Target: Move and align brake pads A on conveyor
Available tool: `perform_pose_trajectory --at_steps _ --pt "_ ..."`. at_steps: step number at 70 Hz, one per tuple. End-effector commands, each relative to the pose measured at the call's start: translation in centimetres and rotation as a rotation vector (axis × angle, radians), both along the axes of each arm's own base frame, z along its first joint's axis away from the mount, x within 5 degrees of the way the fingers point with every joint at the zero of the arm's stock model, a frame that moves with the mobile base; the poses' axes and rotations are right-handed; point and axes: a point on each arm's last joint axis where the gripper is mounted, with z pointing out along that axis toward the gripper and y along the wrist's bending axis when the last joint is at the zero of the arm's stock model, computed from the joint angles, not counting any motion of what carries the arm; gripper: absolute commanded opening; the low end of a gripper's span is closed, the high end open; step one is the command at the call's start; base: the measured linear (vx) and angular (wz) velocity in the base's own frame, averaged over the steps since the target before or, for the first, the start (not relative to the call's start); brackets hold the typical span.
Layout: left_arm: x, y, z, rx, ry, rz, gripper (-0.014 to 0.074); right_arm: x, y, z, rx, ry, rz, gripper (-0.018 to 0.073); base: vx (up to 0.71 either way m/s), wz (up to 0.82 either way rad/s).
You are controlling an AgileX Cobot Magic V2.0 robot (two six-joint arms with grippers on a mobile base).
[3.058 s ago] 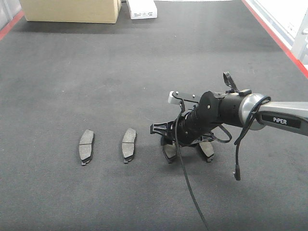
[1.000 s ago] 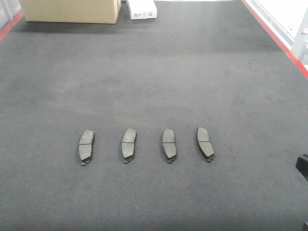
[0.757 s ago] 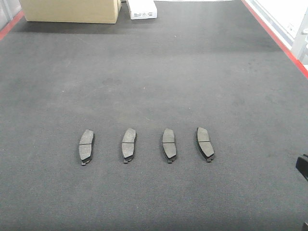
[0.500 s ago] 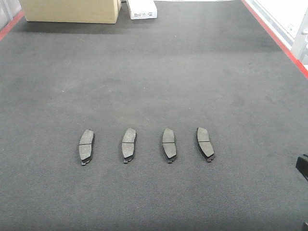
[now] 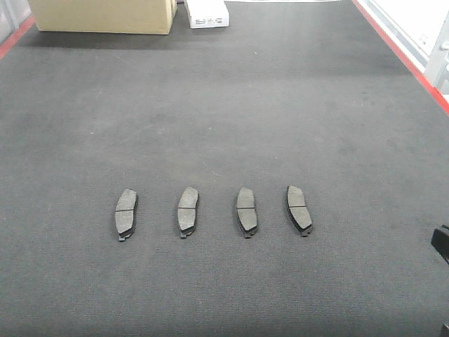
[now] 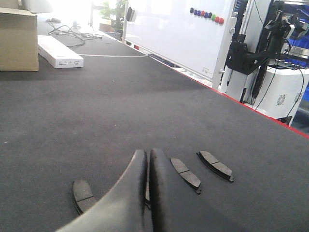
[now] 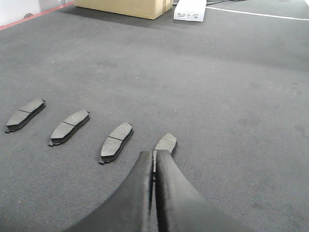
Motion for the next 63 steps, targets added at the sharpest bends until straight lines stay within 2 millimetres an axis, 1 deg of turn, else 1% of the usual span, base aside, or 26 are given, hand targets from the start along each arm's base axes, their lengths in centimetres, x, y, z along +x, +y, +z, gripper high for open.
perform_pose_trajectory --at_steps 1,20,33,49,63 --pt "-0.07 -0.16 1.33 -0.036 -0.074 -0.02 -0.0006 0.14 0.07 1.43 0.019 -0.09 0.005 -0.0006 0.0 0.0" --pt "-0.06 -0.16 1.26 -0.034 -0.072 -0.02 -0.0006 0.14 0.07 1.43 0.019 -0.09 0.005 -0.0006 0.0 0.0" --pt "-0.18 -0.29 1.26 -0.062 -0.058 -0.037 -0.0006 0.14 0.07 1.43 0.019 -0.09 0.005 -0.0006 0.0 0.0" --pt "-0.51 -0.84 1.26 -0.003 -0.091 -0.109 -0.0006 0.14 0.07 1.43 0.019 -0.09 0.005 -0.0006 0.0 0.0" --pt "-0.48 -0.79 1.26 0.029 -0.109 -0.101 -0.0006 0.14 0.07 1.44 0.02 -0.091 0.006 -0.0006 0.0 0.0"
